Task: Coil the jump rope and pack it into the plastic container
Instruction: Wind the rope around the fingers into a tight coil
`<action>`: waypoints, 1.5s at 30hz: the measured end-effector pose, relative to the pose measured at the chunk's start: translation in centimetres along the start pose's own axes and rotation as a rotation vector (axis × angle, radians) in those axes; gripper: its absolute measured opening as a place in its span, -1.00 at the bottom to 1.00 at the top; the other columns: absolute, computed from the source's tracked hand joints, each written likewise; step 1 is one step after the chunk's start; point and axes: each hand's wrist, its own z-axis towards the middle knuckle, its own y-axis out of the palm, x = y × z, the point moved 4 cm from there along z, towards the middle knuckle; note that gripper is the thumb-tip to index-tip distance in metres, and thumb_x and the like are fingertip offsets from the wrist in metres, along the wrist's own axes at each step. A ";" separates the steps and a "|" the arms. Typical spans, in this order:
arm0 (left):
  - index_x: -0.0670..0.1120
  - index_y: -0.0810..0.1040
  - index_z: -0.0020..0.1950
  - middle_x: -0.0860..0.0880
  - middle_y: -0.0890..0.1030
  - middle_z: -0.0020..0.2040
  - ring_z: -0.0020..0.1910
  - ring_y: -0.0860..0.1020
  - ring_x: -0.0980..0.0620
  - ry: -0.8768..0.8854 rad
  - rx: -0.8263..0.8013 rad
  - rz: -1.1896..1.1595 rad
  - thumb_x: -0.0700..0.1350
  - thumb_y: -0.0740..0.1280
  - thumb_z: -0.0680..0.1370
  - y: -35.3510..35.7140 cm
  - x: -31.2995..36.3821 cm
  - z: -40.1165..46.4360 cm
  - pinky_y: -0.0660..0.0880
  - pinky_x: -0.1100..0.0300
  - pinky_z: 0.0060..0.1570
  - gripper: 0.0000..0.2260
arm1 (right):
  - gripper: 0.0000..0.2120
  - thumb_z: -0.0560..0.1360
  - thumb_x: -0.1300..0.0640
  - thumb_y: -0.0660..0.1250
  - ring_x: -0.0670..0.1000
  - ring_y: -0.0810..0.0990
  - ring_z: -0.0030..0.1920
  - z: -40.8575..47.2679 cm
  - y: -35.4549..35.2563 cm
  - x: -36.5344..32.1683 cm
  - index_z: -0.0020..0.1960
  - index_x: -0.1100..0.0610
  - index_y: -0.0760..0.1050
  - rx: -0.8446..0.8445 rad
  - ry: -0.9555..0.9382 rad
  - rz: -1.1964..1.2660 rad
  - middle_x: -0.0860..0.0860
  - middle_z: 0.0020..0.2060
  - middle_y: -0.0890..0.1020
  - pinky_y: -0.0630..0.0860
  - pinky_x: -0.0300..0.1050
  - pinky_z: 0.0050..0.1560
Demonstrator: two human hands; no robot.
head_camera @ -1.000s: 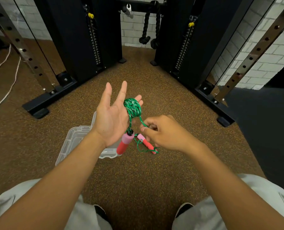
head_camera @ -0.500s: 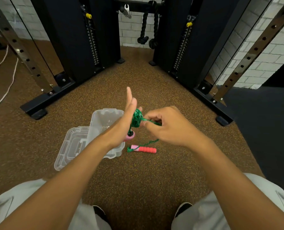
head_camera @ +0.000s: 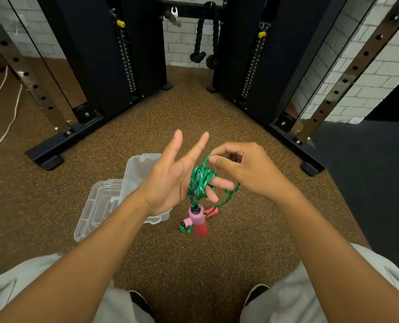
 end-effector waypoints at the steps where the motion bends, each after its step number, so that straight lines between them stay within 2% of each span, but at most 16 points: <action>1: 0.30 -0.04 0.65 -0.38 0.56 0.35 -0.09 0.67 -0.15 0.008 -0.008 -0.060 0.53 -0.18 0.46 -0.2 0.0 0.0 0.51 -0.05 0.22 -0.23 | -0.90 0.58 0.00 0.42 -0.06 0.57 -0.32 0.0 0.0 0.3 0.00 -0.05 0.71 -0.004 0.007 0.009 -0.13 -0.22 0.73 0.49 -0.14 -0.22; 5: 0.26 -0.02 0.66 -0.37 0.62 0.28 -0.07 0.69 -0.13 0.090 0.034 -0.242 0.54 -0.15 0.47 -0.8 0.7 -0.1 0.41 -0.20 0.39 -0.21 | -0.84 0.63 0.10 0.35 -0.21 0.48 -0.41 0.1 0.5 1.3 0.07 -0.06 0.71 -0.043 0.049 0.022 -0.06 -0.17 0.74 0.39 -0.27 -0.33; 8: 0.28 0.02 0.65 -0.37 0.58 0.34 -0.04 0.70 -0.10 0.138 0.060 -0.320 0.54 -0.15 0.48 -1.2 1.1 -0.2 0.33 -0.22 0.45 -0.23 | -0.75 0.66 0.07 0.29 -0.12 0.46 -0.43 -0.2 1.4 1.1 0.03 -0.25 0.66 -0.079 0.059 -0.002 0.02 -0.22 0.74 0.38 -0.22 -0.39; 12: 0.39 -0.02 0.61 -0.26 0.49 0.47 0.28 0.63 -0.11 0.194 0.076 -0.360 0.54 -0.17 0.49 -1.5 1.2 0.0 0.34 -0.18 0.36 -0.31 | -0.74 0.68 0.08 0.25 -0.05 0.66 -0.38 -0.3 3.2 0.7 -0.12 -0.06 0.63 -0.097 0.087 -0.037 0.05 -0.32 0.70 0.40 -0.39 -0.39; 16: 0.46 -0.06 0.57 -0.15 0.40 0.57 0.47 0.48 -0.10 0.205 0.130 -0.331 0.53 -0.13 0.49 -1.7 0.9 0.3 0.31 -0.19 0.40 -0.36 | -0.66 0.69 0.07 0.24 0.07 0.70 -0.28 -0.3 3.9 0.6 -0.25 -0.11 0.53 -0.138 0.099 -0.101 -0.07 -0.32 0.67 0.59 -0.19 -0.27; 19: 0.45 -0.06 0.57 -0.11 0.35 0.60 0.49 0.46 -0.06 0.209 0.187 -0.269 0.50 -0.13 0.53 -2.0 0.5 0.6 0.29 -0.17 0.47 -0.40 | -0.72 0.70 0.09 0.23 0.08 0.66 -0.32 -0.4 4.1 0.6 -0.11 0.02 0.64 -0.209 0.106 -0.159 -0.10 -0.27 0.67 0.61 -0.06 -0.31; 23: 0.45 -0.07 0.57 -0.08 0.21 0.66 0.54 0.37 0.00 0.245 0.256 -0.226 0.48 -0.07 0.54 -2.6 0.3 0.8 0.33 -0.23 0.43 -0.41 | -0.74 0.68 0.11 0.27 -0.07 0.39 -0.48 -0.8 4.3 0.2 0.32 -0.03 0.60 -0.272 0.090 -0.184 -0.04 -0.35 0.60 0.35 -0.31 -0.51; 25: 0.44 -0.08 0.58 -0.07 0.15 0.68 0.56 0.33 0.02 0.272 0.308 -0.189 0.47 -0.06 0.54 -2.8 0.4 0.8 0.18 -0.27 0.51 -0.40 | -0.70 0.66 0.14 0.29 -0.09 0.46 -0.45 -0.9 4.3 -0.1 0.36 0.00 0.57 -0.303 0.104 -0.191 -0.05 -0.33 0.62 0.46 -0.24 -0.42; 27: 0.42 -0.08 0.58 -0.08 0.09 0.69 0.58 0.28 0.01 0.296 0.379 -0.109 0.45 -0.04 0.53 -3.1 0.6 0.7 0.04 -0.24 0.57 -0.38 | -0.79 0.65 0.17 0.29 -0.10 0.61 -0.37 -1.3 4.5 -0.2 0.23 0.02 0.62 -0.394 0.154 -0.108 -0.04 -0.23 0.71 0.60 -0.17 -0.29; 30: 0.46 -0.12 0.56 -0.07 0.03 0.70 0.59 0.27 0.00 0.264 0.407 0.033 0.46 -0.05 0.50 -2.8 0.6 0.5 0.06 -0.21 0.55 -0.37 | -0.81 0.65 0.16 0.30 -0.12 0.63 -0.39 -1.6 4.0 -0.8 -0.09 0.01 0.61 -0.434 0.146 -0.072 -0.05 -0.30 0.70 0.53 -0.23 -0.34; 34: 0.26 -0.12 0.65 0.03 0.37 0.56 0.51 0.40 0.01 0.072 0.366 0.190 0.43 -0.20 0.60 -1.5 0.0 1.0 0.18 -0.25 0.51 -0.36 | -0.82 0.61 0.13 0.37 -0.15 0.50 -0.47 -1.0 2.2 -1.5 -0.14 0.07 0.67 -0.284 0.068 -0.094 -0.06 -0.39 0.67 0.42 -0.31 -0.43; 37: 0.20 -0.16 0.66 0.37 0.02 0.55 0.51 -0.01 0.28 0.076 0.362 0.262 0.31 -0.26 0.66 -1.3 -0.3 1.2 -0.04 -0.14 0.58 -0.43 | -0.87 0.57 0.11 0.43 -0.08 0.56 -0.41 -0.8 1.2 -1.7 -0.12 0.04 0.71 -0.197 -0.005 -0.109 -0.05 -0.38 0.68 0.51 -0.25 -0.30; 39: 0.34 -0.13 0.62 0.28 -0.16 0.61 0.56 -0.13 0.23 0.052 0.298 0.300 0.41 -0.24 0.59 -1.6 -0.6 1.0 -0.12 -0.17 0.60 -0.41 | -0.90 0.57 0.11 0.43 -0.16 0.46 -0.47 -0.9 0.8 -1.9 -0.10 0.03 0.71 -0.194 -0.017 -0.086 -0.05 -0.38 0.69 0.39 -0.29 -0.39; 40: 0.36 -0.08 0.62 0.09 -0.08 0.68 0.63 0.04 0.07 0.004 0.251 0.291 0.47 -0.22 0.55 -1.7 -0.9 0.9 -0.05 -0.20 0.60 -0.37 | -0.91 0.57 0.12 0.44 -0.17 0.43 -0.49 -0.9 0.7 -1.9 -0.10 0.04 0.70 -0.205 -0.011 -0.065 -0.06 -0.40 0.68 0.33 -0.35 -0.42; 42: 0.31 0.01 0.63 -0.30 0.36 0.55 0.39 0.55 -0.15 -0.081 0.137 0.235 0.52 -0.22 0.51 -1.3 -1.1 0.8 0.13 -0.22 0.57 -0.29 | -0.93 0.57 0.13 0.45 -0.19 0.42 -0.51 -0.9 0.4 -1.8 -0.07 0.07 0.69 -0.229 0.004 -0.020 -0.04 -0.42 0.67 0.31 -0.41 -0.44; 45: 0.23 0.09 0.65 -0.35 0.52 0.41 0.14 0.67 -0.11 -0.123 0.054 0.148 0.50 -0.23 0.51 -0.7 -0.9 0.6 0.39 -0.20 0.40 -0.24 | -0.93 0.54 0.14 0.48 -0.18 0.40 -0.47 -0.8 0.3 -1.4 -0.06 0.15 0.69 -0.240 0.013 0.092 0.07 -0.37 0.65 0.30 -0.38 -0.42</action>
